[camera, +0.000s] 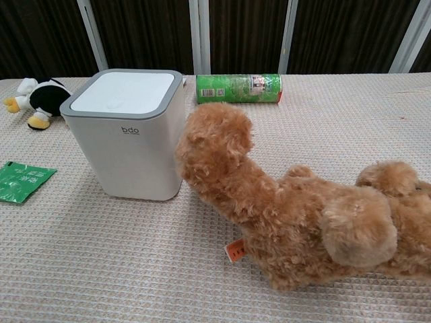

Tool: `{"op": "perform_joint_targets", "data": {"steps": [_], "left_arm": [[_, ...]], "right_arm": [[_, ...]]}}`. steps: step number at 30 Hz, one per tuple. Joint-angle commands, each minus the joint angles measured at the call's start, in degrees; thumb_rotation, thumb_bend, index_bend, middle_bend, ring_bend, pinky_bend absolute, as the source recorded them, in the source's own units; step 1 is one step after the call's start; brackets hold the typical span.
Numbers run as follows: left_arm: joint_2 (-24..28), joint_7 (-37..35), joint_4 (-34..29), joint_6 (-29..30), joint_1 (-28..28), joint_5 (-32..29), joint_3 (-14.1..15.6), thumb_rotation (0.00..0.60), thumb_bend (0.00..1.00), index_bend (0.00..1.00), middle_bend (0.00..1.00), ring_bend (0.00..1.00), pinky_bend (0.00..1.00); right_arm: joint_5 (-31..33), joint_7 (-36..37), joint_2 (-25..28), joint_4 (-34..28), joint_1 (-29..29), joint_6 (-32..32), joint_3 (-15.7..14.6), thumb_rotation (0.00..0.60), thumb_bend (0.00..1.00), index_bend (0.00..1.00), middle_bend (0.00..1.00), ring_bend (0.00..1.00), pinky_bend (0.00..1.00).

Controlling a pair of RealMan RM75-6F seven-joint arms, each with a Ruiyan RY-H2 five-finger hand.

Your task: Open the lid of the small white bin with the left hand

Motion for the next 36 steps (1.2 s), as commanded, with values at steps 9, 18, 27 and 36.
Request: {"op": "perform_joint_targets", "data": {"steps": [9,18,27,36], "left_arm": [[0.0,0.3,-0.1,0.7,0.4,0.9,0.4,0.6,0.1,0.14,0.1,0.02,0.13],[-0.3,0.5,-0.2,-0.1,0.0,0.2,0.1,0.6,0.1,0.14,0.09,0.02,0.13],[0.0,-0.7,0.5,0.1,-0.4,1.8,0.1,0.6,0.15,0.14,0.14,0.08,0.19],[3.5,-4.6,2.7,-1.5,-6.5,10.2,-2.1,0.6,0.64,0.18,0.74,0.64,0.71]], "right_arm": [[-0.2,0.3,0.2,-0.1,-0.2,0.4,0.0,0.6,0.19,0.15,0.06,0.0,0.0],[0.0,0.4,0.3,-0.2,-0.3,0.3,-0.1,0.6,0.19,0.15,0.06,0.0,0.0],[-0.2,0.3,0.3,-0.3,-0.3,0.3,-0.2,0.6,0.19,0.15,0.06,0.0,0.0],[1.1,-1.2,-0.6,-0.1,0.3,-1.3,0.0,0.6,0.19,0.15,0.06,0.0,0.0]]}}
